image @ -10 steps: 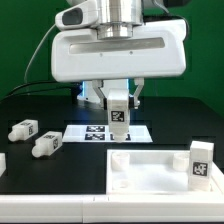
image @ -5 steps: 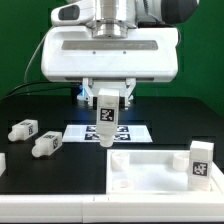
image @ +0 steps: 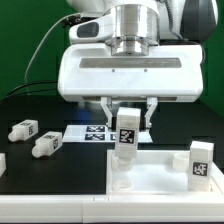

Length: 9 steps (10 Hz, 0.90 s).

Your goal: Assemble square table

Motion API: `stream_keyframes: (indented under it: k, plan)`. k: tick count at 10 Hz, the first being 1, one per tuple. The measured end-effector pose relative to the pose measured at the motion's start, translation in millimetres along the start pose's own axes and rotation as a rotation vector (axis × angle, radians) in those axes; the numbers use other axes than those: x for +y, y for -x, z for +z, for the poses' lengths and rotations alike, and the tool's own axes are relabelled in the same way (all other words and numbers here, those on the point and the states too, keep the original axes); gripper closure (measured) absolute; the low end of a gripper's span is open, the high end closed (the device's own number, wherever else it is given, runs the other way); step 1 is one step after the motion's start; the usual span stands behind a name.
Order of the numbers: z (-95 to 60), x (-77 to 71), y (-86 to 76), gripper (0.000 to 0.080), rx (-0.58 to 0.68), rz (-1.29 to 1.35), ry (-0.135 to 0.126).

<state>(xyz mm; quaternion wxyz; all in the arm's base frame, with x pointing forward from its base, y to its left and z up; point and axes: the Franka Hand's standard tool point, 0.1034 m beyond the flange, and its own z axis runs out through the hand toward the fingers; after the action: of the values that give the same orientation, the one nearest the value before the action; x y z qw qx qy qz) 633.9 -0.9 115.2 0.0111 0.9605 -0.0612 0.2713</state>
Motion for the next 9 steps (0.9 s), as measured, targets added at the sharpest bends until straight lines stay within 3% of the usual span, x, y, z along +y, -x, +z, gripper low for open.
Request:
stream_keyframes:
  k: [2, 5, 9]
  plan:
    - [-0.1, 6.2, 6.6, 0.0515, 0.026, -0.007, 0.018]
    - [14.9, 12.1, 17.3, 0.0515, 0.023, -0.004, 0.032]
    - [20.0, -0.1, 23.9, 0.0515, 0.017, -0.006, 0.025]
